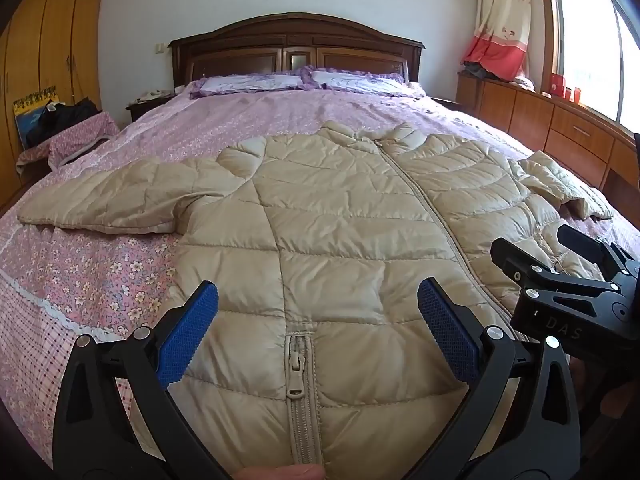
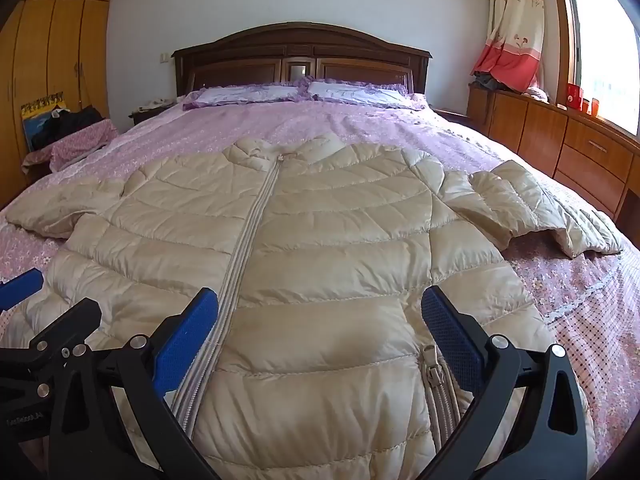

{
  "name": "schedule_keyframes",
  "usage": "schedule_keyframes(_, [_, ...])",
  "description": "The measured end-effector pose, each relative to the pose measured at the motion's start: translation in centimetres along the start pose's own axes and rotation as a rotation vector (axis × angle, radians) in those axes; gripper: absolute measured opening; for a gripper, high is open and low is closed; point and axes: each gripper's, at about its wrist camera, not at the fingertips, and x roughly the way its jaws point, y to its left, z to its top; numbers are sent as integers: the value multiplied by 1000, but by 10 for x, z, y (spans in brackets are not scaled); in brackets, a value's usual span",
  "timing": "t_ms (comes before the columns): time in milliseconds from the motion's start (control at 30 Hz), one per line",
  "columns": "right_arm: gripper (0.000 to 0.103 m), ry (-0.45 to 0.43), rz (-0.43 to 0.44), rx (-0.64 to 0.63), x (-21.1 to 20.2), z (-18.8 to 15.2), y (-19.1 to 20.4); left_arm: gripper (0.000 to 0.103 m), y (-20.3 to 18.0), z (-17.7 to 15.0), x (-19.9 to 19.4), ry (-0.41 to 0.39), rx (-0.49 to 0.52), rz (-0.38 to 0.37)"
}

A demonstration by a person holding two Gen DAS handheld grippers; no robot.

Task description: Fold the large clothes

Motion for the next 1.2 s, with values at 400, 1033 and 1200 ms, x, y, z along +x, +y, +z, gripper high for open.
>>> schedule_keyframes(400, [98, 5, 2, 1, 2, -1, 0, 100, 0, 1, 2, 0, 2, 3])
schedule_keyframes(1033, [98, 10, 3, -4, 1, -1, 2, 100, 0, 0, 0, -1, 0, 3])
schedule_keyframes(1200, [98, 12, 5, -4, 4, -1, 2, 100, 0, 0, -3, 1, -2, 3])
